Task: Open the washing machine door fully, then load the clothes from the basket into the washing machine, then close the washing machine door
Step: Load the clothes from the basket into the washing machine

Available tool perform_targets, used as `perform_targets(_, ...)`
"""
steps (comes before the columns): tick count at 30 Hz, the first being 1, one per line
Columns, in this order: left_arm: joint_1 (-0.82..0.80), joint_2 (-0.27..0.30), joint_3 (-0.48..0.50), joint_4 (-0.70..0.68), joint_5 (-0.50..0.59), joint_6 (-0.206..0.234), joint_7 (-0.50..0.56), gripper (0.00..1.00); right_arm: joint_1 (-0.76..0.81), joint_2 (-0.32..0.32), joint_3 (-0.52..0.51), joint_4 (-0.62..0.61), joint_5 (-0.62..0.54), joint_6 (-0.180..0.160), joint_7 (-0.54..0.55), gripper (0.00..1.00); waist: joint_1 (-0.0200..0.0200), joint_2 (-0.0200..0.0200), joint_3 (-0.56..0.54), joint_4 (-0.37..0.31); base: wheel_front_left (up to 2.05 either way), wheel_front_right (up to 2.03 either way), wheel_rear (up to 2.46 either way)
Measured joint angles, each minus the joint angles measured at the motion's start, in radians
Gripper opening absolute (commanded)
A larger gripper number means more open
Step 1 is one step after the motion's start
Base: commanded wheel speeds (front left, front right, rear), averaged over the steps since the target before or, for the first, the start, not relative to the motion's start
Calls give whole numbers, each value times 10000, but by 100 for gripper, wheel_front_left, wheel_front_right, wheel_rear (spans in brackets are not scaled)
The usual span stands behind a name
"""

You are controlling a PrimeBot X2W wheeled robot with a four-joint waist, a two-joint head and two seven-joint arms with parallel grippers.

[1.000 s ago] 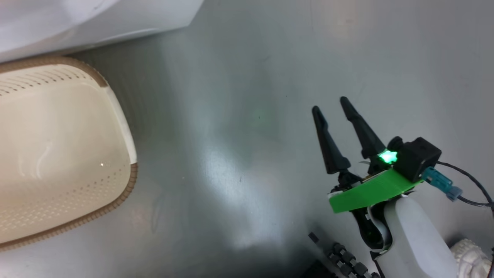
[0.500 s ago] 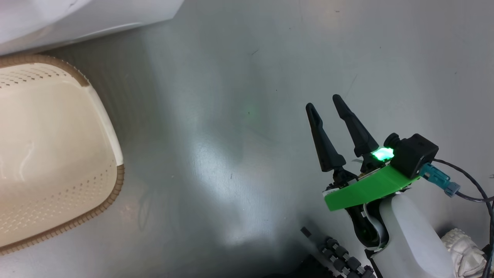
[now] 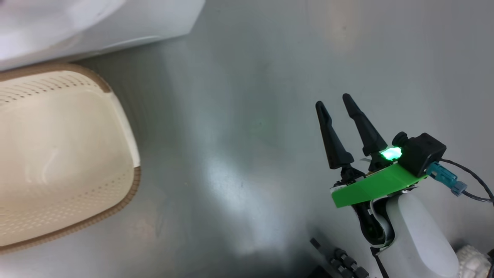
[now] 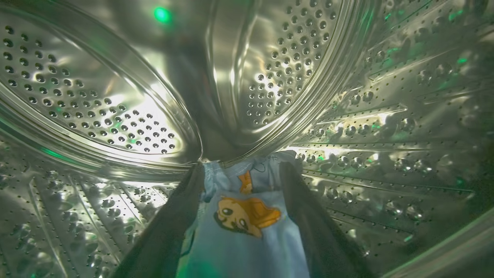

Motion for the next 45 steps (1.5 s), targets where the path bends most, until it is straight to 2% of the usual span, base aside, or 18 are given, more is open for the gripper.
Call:
perform_targets(8,1291,-522,217,-706,-616,12,-276,100,113,-8,-282,63,-282,0,0,100,0,0,-591,536,0,0,0)
perform_targets(15,2904,-759,328,-2226,-857,117,-545,100,135,-13,-336,63,-353,0,0,100,-1,0,-1026,900,0,0,0)
perform_targets(30,7268,-1755,228,-6217,-989,997,-792,100,477,-29,-512,100,-554,0,0,100,0,0,-1482,1159,0,0,0)
perform_targets(37,8886,-2203,437,-7367,-978,1348,-876,100,479,-31,-520,98,-631,0,0,100,0,0,-1526,1172,0,0,0)
perform_targets(45,10275,-2667,1193,-8358,-892,1616,-876,100,480,-31,-499,102,-631,0,0,100,0,0,-1546,1137,0,0,0)
